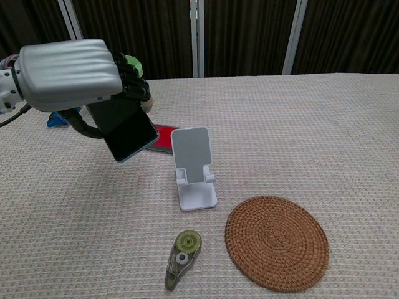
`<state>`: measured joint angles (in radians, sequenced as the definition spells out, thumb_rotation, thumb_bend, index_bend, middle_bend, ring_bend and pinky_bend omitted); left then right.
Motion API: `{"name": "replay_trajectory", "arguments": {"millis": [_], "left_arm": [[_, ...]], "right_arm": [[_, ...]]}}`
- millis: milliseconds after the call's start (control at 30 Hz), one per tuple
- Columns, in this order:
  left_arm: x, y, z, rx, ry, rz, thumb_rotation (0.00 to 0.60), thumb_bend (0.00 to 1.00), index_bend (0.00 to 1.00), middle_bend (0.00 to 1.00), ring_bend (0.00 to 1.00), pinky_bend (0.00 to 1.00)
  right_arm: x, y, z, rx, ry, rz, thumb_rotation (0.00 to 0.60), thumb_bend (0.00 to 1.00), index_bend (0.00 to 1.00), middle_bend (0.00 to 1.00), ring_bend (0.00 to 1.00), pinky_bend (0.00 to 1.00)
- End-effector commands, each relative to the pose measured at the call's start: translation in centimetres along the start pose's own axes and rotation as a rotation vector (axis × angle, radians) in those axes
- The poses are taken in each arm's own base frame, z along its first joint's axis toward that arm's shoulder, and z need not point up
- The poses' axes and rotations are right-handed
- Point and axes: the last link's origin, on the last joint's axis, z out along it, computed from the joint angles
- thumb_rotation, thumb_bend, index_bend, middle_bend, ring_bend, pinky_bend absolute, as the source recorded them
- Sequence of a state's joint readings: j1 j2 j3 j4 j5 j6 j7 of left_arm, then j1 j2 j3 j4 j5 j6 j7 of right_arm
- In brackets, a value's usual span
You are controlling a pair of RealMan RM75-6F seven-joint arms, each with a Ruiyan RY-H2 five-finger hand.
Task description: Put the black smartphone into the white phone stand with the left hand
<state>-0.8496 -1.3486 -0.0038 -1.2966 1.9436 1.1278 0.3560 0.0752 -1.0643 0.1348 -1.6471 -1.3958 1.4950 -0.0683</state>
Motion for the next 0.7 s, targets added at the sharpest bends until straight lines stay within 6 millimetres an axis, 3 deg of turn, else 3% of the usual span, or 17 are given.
{"name": "replay_trajectory", "arguments": {"millis": [33,200,700], "left_arm": [[2.7,0.4,3.3,-0.089,0.057,0.177,0.600,0.01,0.56,0.40,0.46,0.43],[4.0,1.8,5.5,-0.158,0.048,0.319,0.600,0.01,0.56,0.40,0.46,0.43],[4.6,5.7,9.1,-0.209,-0.004,0.534,0.600,0.02,0.57,0.41,0.46,0.43]], "right_arm": [[0.1,0.2,0.0,-0.006,0.002,0.004,0.600,0.00,0.00,0.00,0.00,0.00],[0.3,0.6,-0.1,-0.014,0.005,0.013,0.600,0.00,0.00,0.00,0.00,0.00],[0.6,1.1,-0.2,-0.026,0.008,0.024,0.600,0.00,0.00,0.00,0.00,0.00]]}}
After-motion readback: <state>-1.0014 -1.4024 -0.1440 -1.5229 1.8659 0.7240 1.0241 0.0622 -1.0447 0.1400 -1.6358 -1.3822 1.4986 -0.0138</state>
